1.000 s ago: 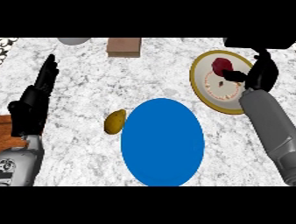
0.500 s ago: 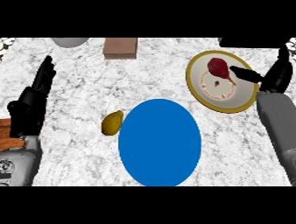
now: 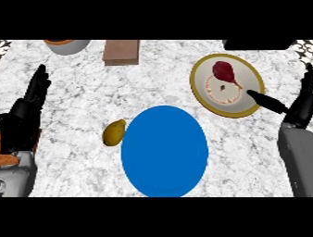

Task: Pick the pear from the plate and place it in the bowl

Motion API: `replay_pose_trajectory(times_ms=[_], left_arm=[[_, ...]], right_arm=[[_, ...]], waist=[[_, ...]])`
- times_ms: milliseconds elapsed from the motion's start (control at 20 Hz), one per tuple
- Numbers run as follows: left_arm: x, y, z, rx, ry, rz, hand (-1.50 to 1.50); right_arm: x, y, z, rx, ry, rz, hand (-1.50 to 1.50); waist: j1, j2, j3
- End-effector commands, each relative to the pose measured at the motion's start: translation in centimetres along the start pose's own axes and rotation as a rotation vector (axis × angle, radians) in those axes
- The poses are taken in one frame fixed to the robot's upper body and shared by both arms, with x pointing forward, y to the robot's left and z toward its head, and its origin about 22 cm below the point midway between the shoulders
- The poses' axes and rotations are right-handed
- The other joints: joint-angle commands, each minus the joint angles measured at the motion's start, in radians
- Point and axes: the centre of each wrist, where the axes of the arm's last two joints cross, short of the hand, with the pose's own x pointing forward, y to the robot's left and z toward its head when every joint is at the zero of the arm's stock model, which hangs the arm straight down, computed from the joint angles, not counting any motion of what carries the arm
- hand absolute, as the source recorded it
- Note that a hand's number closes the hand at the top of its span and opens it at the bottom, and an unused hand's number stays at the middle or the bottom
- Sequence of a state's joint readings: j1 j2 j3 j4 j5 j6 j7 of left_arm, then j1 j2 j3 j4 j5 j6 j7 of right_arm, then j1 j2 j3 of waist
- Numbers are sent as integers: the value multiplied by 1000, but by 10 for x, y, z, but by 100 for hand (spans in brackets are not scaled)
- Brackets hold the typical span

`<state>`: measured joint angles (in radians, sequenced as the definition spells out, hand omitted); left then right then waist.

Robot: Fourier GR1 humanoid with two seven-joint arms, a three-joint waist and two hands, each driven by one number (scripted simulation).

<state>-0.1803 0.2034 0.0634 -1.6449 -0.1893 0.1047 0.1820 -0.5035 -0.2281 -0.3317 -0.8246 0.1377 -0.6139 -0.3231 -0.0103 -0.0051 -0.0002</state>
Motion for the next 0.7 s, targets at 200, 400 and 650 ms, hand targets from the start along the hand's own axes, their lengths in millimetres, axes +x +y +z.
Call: replay_pose_trajectory(times_ms=[200, 400, 650], left_arm=[[-13, -13, 3, 8, 11, 3, 0], [6, 11, -6, -3, -3, 10, 0], [-1, 11, -17, 0, -15, 2, 0]], right_arm=[[-16, -56, 63, 104, -44, -63, -150], [-9, -70, 87, 100, -61, -76, -150], [-11, -68, 113, 108, -58, -89, -150]], waist=[[-6, 1, -1], [5, 3, 0], [7, 5, 0]])
